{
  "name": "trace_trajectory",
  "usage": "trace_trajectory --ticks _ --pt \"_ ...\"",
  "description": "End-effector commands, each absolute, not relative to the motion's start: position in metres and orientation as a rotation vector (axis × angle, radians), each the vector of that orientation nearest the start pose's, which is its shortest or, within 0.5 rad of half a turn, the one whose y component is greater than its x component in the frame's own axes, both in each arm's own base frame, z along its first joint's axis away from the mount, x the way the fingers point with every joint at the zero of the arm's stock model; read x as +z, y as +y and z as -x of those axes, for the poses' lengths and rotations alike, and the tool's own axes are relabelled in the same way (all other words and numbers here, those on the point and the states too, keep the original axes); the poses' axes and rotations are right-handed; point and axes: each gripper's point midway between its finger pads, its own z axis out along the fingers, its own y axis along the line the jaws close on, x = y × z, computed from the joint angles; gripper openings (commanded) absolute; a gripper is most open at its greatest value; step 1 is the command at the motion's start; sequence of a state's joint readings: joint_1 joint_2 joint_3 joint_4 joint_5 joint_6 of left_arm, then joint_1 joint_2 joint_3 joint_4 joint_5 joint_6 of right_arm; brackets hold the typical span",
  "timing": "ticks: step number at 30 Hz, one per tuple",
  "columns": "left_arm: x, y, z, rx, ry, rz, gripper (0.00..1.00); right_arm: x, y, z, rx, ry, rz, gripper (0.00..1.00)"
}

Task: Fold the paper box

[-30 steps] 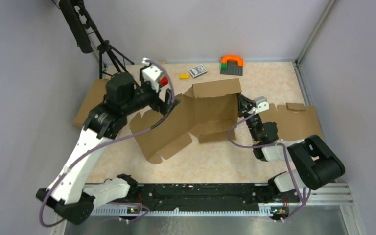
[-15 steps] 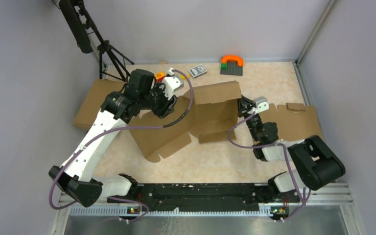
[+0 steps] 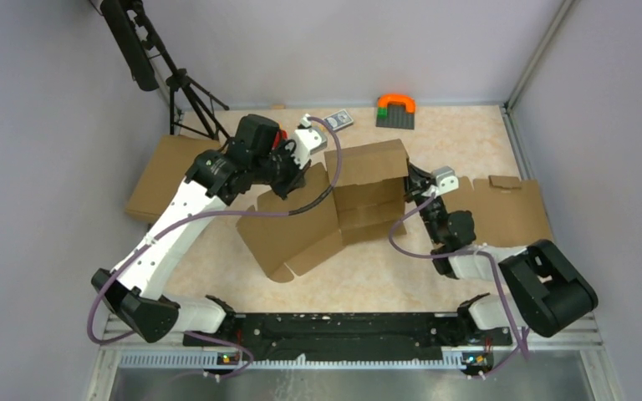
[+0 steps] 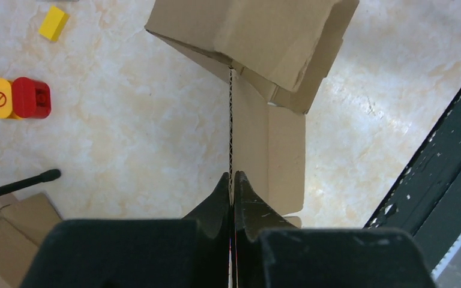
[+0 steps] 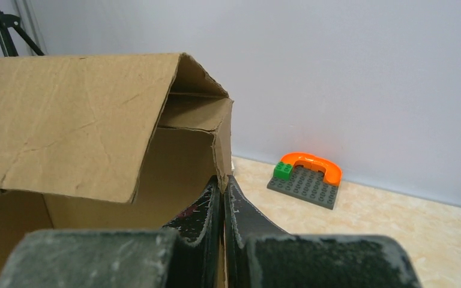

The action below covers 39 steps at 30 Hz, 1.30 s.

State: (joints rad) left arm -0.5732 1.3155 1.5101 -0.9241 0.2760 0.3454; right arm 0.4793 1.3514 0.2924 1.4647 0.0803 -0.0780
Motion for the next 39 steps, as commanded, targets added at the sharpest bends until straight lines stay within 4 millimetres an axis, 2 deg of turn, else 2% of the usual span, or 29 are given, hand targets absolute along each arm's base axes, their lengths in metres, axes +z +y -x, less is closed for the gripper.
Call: trace_trajectory --ticks 1,4,9,13,18,23,30,33,37,39 --pt "0.31 -0.232 -0.278 -0.518 1.984 -0.989 0.0 0.248 0.165 -0.333 0.335 1.145 0.253 0.0" --pt "0.315 -0.242 -0.275 -0.543 1.946 -0.994 0.0 0.241 0.163 -0.332 0.342 1.169 0.239 0.0" --pt "0.302 -0.249 -0.274 -0.515 1.942 -1.038 0.0 0.224 0.16 -0.329 0.345 1.231 0.22 0.0" --pt "0.303 -0.26 -0.272 -0.559 1.923 -1.047 0.0 0.215 0.158 -0.326 0.348 1.252 0.214 0.0" --pt "0.308 -0.263 -0.27 -0.551 1.898 -1.067 0.29 0.216 0.158 -0.324 0.352 1.245 0.22 0.0" --pt "0.303 -0.263 -0.27 -0.536 1.908 -1.111 0.36 0.216 0.157 -0.322 0.343 1.241 0.234 0.0" --pt "0.315 -0.261 -0.272 -0.51 1.854 -1.124 0.67 0.215 0.157 -0.32 0.338 1.236 0.243 0.0" --pt "0.327 -0.259 -0.274 -0.487 1.822 -1.118 0.76 0.216 0.157 -0.319 0.338 1.233 0.246 0.0" --pt "0.339 -0.262 -0.278 -0.476 1.794 -1.14 0.83 0.217 0.158 -0.319 0.343 1.229 0.252 0.0" --pt "0.343 -0.265 -0.282 -0.442 1.76 -1.173 0.95 0.217 0.158 -0.319 0.343 1.229 0.253 0.0"
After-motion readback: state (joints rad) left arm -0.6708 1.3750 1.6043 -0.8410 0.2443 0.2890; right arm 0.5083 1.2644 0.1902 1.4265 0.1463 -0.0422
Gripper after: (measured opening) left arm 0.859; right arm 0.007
